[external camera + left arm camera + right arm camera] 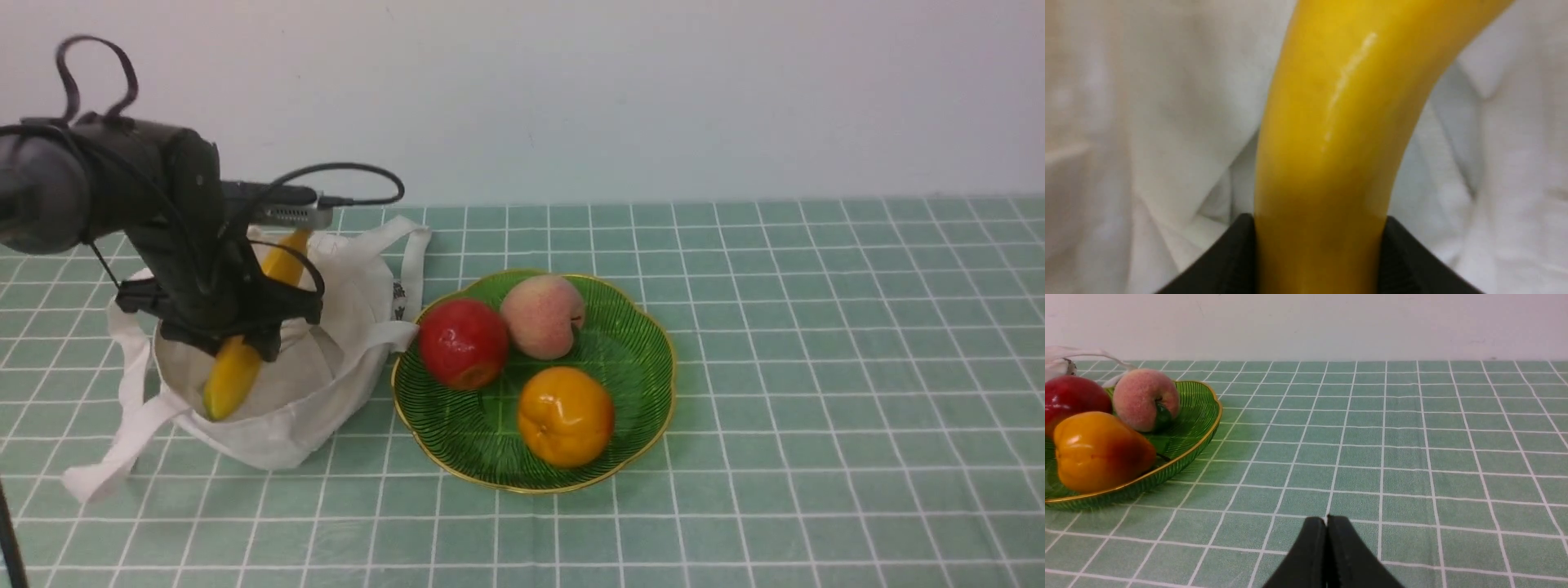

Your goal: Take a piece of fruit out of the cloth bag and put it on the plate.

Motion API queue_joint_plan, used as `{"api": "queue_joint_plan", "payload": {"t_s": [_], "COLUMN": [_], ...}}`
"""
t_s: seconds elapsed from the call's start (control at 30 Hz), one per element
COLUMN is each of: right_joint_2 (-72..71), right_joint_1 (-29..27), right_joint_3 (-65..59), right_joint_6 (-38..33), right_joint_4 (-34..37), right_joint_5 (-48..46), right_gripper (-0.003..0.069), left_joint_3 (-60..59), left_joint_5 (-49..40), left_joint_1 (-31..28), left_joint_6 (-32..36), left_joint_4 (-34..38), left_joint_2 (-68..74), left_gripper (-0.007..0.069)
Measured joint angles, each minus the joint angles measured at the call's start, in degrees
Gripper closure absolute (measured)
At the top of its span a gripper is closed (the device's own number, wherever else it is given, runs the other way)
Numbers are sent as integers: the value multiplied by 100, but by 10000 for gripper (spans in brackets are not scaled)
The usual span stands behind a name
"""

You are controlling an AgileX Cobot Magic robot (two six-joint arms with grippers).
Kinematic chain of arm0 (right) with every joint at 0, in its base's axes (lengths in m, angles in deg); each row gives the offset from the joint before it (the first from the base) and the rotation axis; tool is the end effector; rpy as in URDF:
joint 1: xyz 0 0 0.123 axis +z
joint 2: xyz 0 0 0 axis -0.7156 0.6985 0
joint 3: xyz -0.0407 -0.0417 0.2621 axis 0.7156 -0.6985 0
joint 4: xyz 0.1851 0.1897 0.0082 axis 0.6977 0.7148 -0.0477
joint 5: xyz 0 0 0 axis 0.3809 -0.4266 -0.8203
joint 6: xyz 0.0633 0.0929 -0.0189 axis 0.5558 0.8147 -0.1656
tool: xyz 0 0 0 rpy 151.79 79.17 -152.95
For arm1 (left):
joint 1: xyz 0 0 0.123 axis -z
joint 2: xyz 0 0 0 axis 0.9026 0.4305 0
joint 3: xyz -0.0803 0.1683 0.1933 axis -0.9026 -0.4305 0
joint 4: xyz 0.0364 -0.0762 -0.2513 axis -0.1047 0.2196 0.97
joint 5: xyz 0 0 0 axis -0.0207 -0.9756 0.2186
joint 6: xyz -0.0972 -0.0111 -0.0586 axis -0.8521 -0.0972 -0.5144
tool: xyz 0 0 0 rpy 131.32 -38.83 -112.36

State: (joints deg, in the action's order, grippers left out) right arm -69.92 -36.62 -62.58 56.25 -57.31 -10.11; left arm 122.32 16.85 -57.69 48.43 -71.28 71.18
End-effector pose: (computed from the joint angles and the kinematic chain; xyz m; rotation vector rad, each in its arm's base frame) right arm 0.1033 0.0149 0.1659 -0.0868 1.8769 0.1340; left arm 0.4046 -0.0375 0.1618 0.0380 2.8213 0.0888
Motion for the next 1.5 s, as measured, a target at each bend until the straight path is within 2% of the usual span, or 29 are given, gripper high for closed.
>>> {"api": "queue_joint_plan", "payload": {"t_s": [0.3, 0.57, 0.73, 0.9, 1.03, 1.17, 1.23, 1.4, 1.5], "right_joint_2": [0, 0, 0, 0, 0, 0, 0, 0, 0], "right_joint_1": [0, 0, 0, 0, 0, 0, 0, 0, 0], "right_joint_3": [0, 0, 0, 0, 0, 0, 0, 0, 0], "right_joint_6": [0, 0, 0, 0, 0, 0, 0, 0, 0], "right_joint_4": [0, 0, 0, 0, 0, 0, 0, 0, 0], "right_joint_5": [0, 0, 0, 0, 0, 0, 0, 0, 0], "right_gripper": [674, 674, 674, 674, 674, 674, 674, 674, 674], "left_joint_3": [421, 421, 421, 421, 421, 421, 421, 657, 1077], "left_joint_5": [-463, -438, 411, 888, 1046, 1047, 1032, 435, -406], "left_joint_1": [623, 1610, 2185, 2341, 2347, 2347, 2347, 2347, 2347], "left_joint_6": [709, 1250, 1342, 1330, 1325, 1332, 1332, 1291, 1123], "left_joint_4": [730, 2055, 1866, 1678, 1566, 1441, 1420, 1373, 1226], "left_joint_2": [-961, -682, -25, 289, 344, 344, 344, 336, 220], "left_gripper": [306, 306, 306, 305, 217, 36, -27, -57, -1]}}
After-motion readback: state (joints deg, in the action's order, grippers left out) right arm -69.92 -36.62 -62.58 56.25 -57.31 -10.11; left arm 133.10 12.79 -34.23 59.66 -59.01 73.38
